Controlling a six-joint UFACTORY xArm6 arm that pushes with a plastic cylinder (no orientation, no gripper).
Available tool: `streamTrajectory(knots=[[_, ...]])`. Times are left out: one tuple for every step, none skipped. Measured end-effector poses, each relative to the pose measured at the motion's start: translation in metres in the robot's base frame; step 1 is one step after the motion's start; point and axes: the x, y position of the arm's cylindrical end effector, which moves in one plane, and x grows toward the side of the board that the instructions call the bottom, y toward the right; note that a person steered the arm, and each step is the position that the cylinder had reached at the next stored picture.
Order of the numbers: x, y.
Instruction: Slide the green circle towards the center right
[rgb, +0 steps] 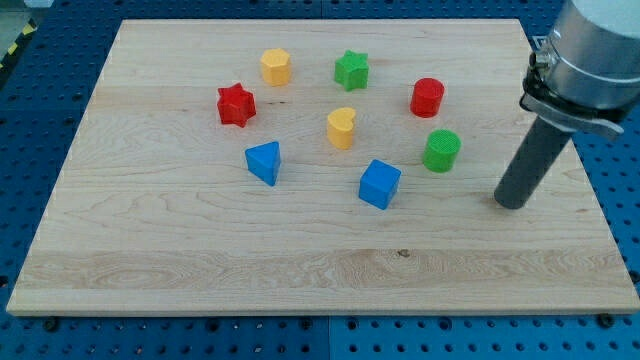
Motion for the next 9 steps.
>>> streamTrajectory(knots=[[-0.005, 0.0], [-0.005, -0.001], [-0.005, -0.032], [-0.005, -0.063], [-0.01, -0.072], [-0.021, -0.102], [-0.024, -0.105], [-0.042, -0.105], [-0.047, -0.105]])
